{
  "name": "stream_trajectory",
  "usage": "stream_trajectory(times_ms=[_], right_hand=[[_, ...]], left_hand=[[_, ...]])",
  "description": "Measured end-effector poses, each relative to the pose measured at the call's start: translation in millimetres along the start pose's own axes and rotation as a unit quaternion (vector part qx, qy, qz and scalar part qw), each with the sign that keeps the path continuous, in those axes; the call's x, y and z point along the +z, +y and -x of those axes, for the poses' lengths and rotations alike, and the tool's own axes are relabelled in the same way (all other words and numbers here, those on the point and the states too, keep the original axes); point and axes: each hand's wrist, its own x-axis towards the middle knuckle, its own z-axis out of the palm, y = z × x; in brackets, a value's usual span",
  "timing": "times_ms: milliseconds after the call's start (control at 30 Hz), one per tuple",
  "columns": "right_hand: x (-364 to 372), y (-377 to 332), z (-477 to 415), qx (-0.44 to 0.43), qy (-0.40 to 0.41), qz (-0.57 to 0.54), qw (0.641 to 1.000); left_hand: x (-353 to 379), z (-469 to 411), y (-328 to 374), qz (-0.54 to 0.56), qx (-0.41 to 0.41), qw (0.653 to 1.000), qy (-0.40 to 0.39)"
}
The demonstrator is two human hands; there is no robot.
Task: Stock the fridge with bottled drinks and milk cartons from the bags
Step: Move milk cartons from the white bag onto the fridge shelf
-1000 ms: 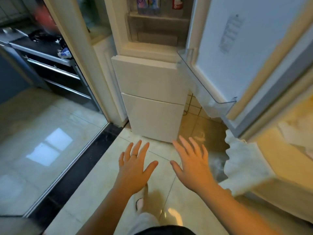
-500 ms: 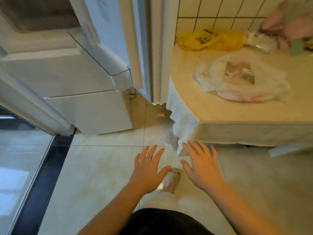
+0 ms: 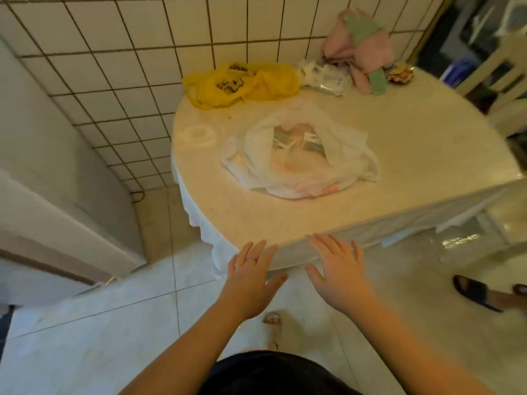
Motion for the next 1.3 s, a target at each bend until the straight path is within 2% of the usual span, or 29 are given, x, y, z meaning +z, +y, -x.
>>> stream_trajectory(times_ms=[200,433,667,800,933,1033,1200,1300], right_hand=[[-27.4,39.2,-58.6,0.029,0.004,-0.009,1.000],[-40.3,81.0,-105.6,0.036,0.003,-0.015,0.999],[-58.9,134.7,-185.8,-0.029,0.024,0.006,0.999],[-73.1,168.6,-236.8,-0.095,-0.044,0.068,0.992],[-77.6,199.2,-287.3,-0.178,-0.104,0.173,0.963],[-79.8,218.0,-325.0,-0.253,-0.142,0.260,0.921],[-81.3,231.5,-378.4,-0.391,-0.145,0.353,0.838],[-80.3,234.6,-398.9,-0.410,-0.152,0.365,0.822]], left_hand=[[-24.0,-85.0,30.8,0.005,0.020,1.000,0.009],[-33.1,-143.2,48.5,-0.015,0.028,0.999,0.005],[-31.3,-195.9,73.9,-0.036,0.010,0.999,0.036],[-27.1,-227.4,96.1,-0.042,-0.019,0.998,0.051],[-20.4,-256.6,116.2,-0.048,-0.067,0.995,0.049],[-10.0,-276.0,126.2,-0.044,-0.111,0.991,0.057],[9.3,-298.4,141.9,-0.023,-0.175,0.983,0.058],[18.5,-305.1,151.4,0.007,-0.210,0.975,0.075]])
